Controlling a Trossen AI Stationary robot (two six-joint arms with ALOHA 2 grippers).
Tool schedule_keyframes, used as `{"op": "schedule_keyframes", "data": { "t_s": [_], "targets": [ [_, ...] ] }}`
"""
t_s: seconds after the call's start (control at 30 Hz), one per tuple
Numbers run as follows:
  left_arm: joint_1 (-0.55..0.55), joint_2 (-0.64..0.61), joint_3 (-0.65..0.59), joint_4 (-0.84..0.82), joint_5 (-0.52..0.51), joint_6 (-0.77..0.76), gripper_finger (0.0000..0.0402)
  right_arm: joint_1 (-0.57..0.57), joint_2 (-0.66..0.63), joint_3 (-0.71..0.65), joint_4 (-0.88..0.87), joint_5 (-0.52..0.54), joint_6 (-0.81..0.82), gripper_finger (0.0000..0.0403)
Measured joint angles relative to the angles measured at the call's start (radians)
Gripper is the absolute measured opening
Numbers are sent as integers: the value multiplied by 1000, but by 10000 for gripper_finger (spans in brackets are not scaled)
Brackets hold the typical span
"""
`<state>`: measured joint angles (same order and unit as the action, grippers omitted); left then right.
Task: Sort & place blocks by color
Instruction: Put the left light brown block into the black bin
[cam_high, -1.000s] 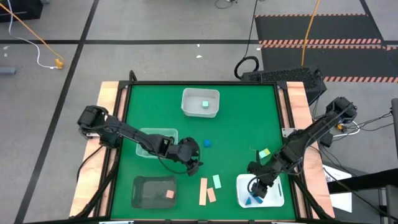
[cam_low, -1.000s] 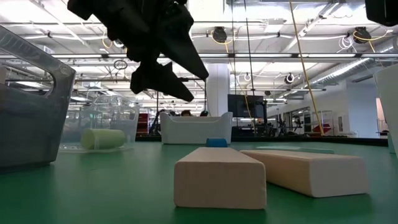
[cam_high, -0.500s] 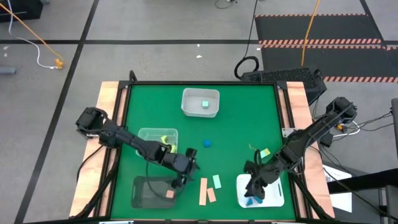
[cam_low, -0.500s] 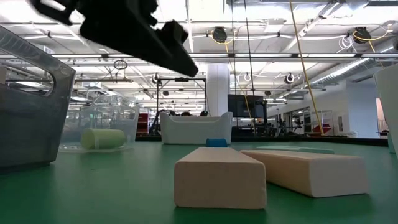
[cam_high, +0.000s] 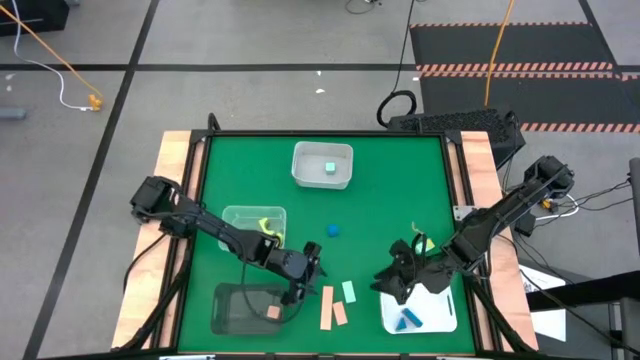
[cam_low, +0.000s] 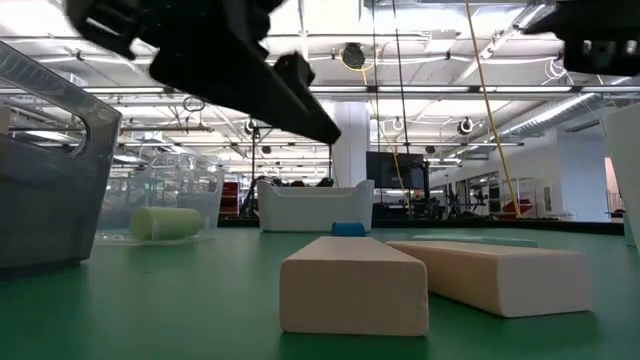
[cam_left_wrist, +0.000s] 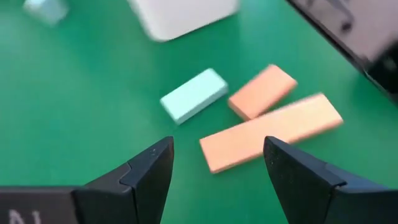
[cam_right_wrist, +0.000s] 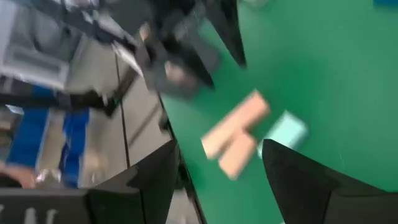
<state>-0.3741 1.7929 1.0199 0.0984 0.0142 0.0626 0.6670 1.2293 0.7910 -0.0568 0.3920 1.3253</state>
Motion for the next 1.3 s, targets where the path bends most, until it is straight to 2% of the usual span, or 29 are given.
{"op": "schedule_keyframes", "data": {
  "t_s": [0.13, 0.4, 0.5, 0.67, 0.77, 0.9, 1.0, 1.13, 1.3],
  "targets": [
    [-22, 3, 0, -27, -38, -58, 250, -7, 0, 0, 51, 109, -56, 222],
    [-54, 3, 1, -45, -59, -68, 250, -97, 0, 0, 67, 103, -216, 222],
    [-53, 3, 20, -51, -86, -186, 250, -141, 0, 0, 69, 103, -290, 222],
    [-30, 3, 72, -55, -264, -497, 250, -194, 0, 0, 68, 103, -414, 222],
    [-17, 3, 144, -149, -325, -602, 250, -210, 0, 0, 68, 96, -521, 222],
    [-20, 43, 281, -357, -379, -735, 250, -230, 0, 0, 67, 3, -662, 222],
    [-21, 101, 394, -439, -382, -847, 250, -246, 0, 0, 62, -56, -737, 222],
    [-20, 198, 522, -539, -381, -980, 250, -257, 0, 0, 57, -57, -799, 222],
    [-19, 280, 625, -727, -354, -1132, 250, -262, 0, 0, 36, -58, -826, 222]
  ]
}}
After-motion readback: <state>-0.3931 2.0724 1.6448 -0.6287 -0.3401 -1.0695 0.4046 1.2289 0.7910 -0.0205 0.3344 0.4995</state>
